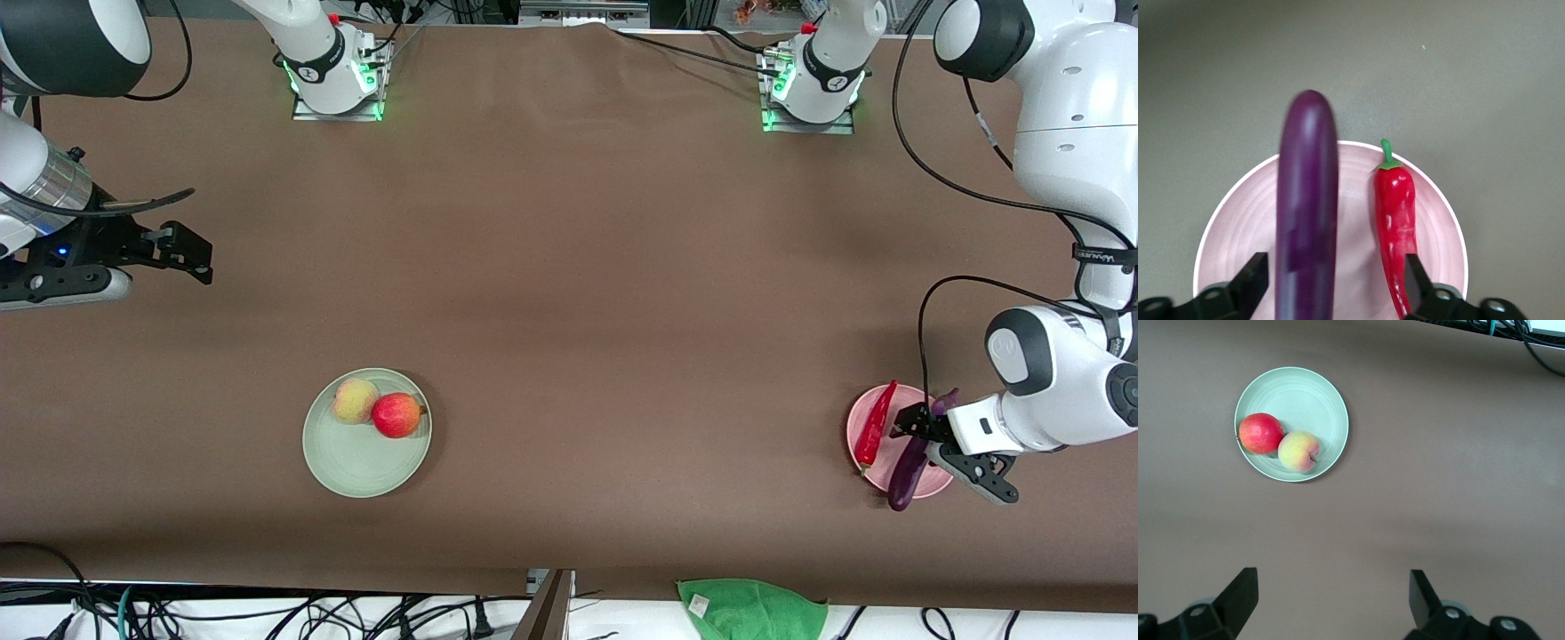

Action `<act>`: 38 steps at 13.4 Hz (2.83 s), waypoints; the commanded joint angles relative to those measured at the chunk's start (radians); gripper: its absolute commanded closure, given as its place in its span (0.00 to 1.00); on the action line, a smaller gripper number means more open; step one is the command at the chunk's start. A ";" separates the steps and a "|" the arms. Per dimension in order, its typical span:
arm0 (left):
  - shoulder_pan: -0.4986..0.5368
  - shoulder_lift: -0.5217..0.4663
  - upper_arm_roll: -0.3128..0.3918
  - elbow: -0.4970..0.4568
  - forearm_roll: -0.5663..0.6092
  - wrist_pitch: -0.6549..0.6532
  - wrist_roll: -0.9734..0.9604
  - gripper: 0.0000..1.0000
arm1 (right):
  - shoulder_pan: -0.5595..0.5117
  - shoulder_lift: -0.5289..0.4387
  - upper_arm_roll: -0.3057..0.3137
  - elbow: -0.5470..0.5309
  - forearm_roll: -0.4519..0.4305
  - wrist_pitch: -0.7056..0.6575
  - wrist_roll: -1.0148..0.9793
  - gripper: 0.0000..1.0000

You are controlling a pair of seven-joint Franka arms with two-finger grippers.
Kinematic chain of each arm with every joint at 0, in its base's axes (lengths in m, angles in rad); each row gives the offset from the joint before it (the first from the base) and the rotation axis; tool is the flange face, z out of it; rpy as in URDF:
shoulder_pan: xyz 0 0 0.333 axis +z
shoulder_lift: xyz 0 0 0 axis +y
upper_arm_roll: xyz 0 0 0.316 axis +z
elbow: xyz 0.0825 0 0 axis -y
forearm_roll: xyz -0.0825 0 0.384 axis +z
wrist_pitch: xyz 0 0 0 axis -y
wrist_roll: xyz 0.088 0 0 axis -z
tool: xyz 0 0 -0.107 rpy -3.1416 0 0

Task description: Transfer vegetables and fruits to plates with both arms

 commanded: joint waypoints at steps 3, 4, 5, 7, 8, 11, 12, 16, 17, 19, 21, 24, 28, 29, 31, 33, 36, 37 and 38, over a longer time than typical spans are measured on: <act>-0.014 -0.073 -0.009 0.004 -0.017 -0.138 -0.150 0.00 | -0.008 0.008 0.004 0.020 -0.022 -0.011 0.008 0.00; -0.036 -0.108 -0.006 -0.003 -0.008 -0.175 -0.218 0.00 | -0.006 0.008 0.004 0.020 -0.022 -0.011 0.010 0.00; -0.051 -0.145 -0.001 -0.010 0.006 -0.224 -0.279 0.00 | -0.003 0.008 0.004 0.020 -0.024 -0.009 0.010 0.00; -0.074 -0.224 0.000 -0.015 0.015 -0.340 -0.398 0.00 | -0.003 0.009 0.004 0.020 -0.022 -0.009 0.010 0.00; -0.079 -0.263 0.000 -0.015 0.015 -0.395 -0.450 0.00 | -0.003 0.009 0.004 0.020 -0.022 -0.009 0.011 0.00; -0.093 -0.372 0.000 -0.019 0.082 -0.503 -0.533 0.00 | -0.003 0.011 0.004 0.020 -0.022 -0.009 0.011 0.00; -0.094 -0.412 0.002 -0.026 0.093 -0.503 -0.538 0.00 | -0.003 0.011 0.004 0.020 -0.022 -0.008 0.011 0.00; -0.100 -0.626 0.010 -0.143 0.127 -0.508 -0.538 0.00 | -0.003 0.011 0.004 0.020 -0.022 -0.008 0.013 0.00; -0.115 -0.672 0.010 -0.176 0.140 -0.509 -0.545 0.00 | -0.003 0.011 0.004 0.020 -0.022 -0.008 0.013 0.00; -0.131 -0.716 0.010 -0.185 0.157 -0.592 -0.635 0.00 | -0.003 0.011 0.004 0.020 -0.022 -0.008 0.013 0.00; -0.132 -0.739 0.008 -0.188 0.158 -0.667 -0.731 0.00 | -0.005 0.011 0.004 0.020 -0.021 -0.008 0.013 0.00; -0.143 -0.757 0.007 -0.187 0.147 -0.692 -0.781 0.00 | -0.005 0.011 0.004 0.020 -0.021 -0.008 0.013 0.00; -0.145 -0.763 0.007 -0.187 0.145 -0.712 -0.771 0.00 | -0.005 0.011 0.004 0.020 -0.022 -0.008 0.013 0.00; -0.143 -0.745 0.007 -0.175 0.145 -0.712 -0.774 0.00 | -0.003 0.011 0.004 0.020 -0.022 -0.008 0.013 0.00; -0.143 -0.740 0.002 -0.170 0.144 -0.715 -0.775 0.00 | -0.003 0.011 0.004 0.020 -0.022 -0.008 0.013 0.00; -0.143 -0.737 0.000 -0.170 0.144 -0.715 -0.779 0.00 | -0.005 0.011 0.004 0.020 -0.022 -0.008 0.013 0.00; -0.146 -0.734 -0.001 -0.161 0.138 -0.718 -0.777 0.00 | -0.003 0.011 0.004 0.020 -0.022 -0.008 0.013 0.00; -0.148 -0.731 -0.001 -0.159 0.138 -0.721 -0.777 0.00 | -0.003 0.011 0.004 0.020 -0.022 -0.008 0.013 0.00; -0.148 -0.730 -0.001 -0.158 0.138 -0.721 -0.777 0.00 | -0.003 0.011 0.004 0.020 -0.022 -0.008 0.013 0.00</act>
